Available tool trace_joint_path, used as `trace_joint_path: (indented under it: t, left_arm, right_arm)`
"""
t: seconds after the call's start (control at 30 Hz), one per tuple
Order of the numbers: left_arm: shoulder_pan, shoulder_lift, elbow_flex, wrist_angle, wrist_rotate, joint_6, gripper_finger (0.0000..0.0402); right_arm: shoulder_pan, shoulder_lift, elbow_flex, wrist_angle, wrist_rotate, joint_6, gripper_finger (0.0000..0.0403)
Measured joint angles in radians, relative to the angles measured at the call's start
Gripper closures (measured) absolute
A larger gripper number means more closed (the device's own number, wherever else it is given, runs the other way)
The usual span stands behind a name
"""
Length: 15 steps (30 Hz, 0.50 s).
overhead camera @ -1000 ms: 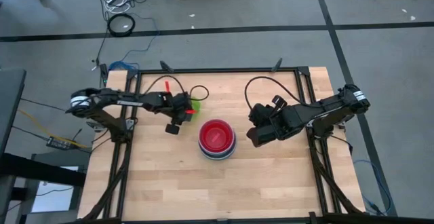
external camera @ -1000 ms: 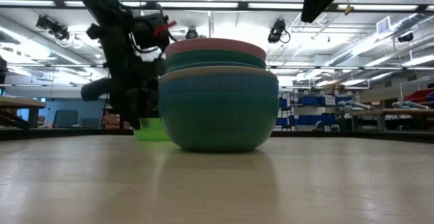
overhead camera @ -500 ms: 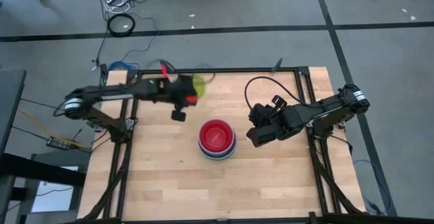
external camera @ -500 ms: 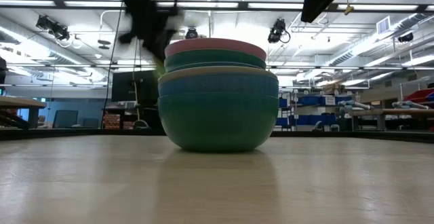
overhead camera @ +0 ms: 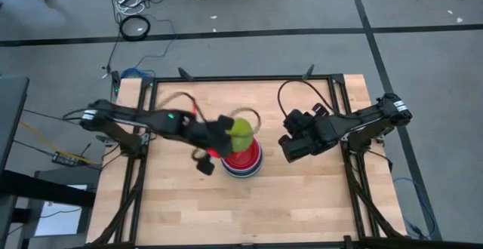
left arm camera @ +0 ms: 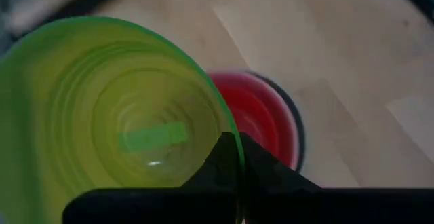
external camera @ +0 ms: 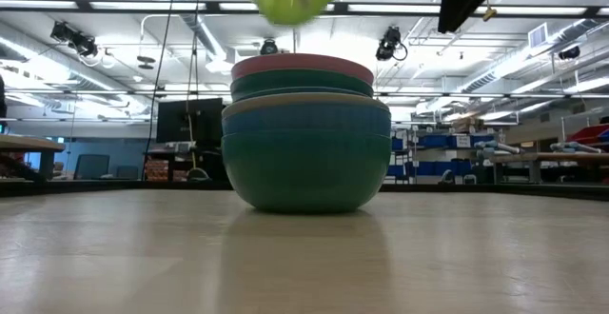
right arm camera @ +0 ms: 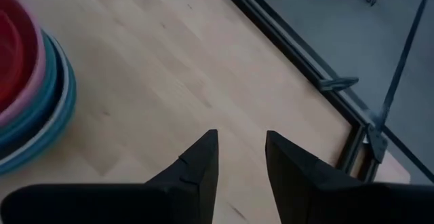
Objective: Nest bowls inside each other
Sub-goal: Stack the light green bowl on top of the red bowl
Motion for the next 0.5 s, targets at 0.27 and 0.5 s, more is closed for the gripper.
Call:
trace_joint_path:
  t: [0.27,0.5]
  left_arm:
    - [-0.008,0.183,-0.014,-0.023,-0.004,-0.048,0.0399]
    - [-0.008,0.217,-0.014,0.002,0.073,-0.077,0.0368]
  right_arm:
    - [0.008,-0.004,0.000,-0.007,0.000,-0.007,0.0297]
    - [0.008,-0.004,0.000,-0.007,0.000,-0.019,0.0296]
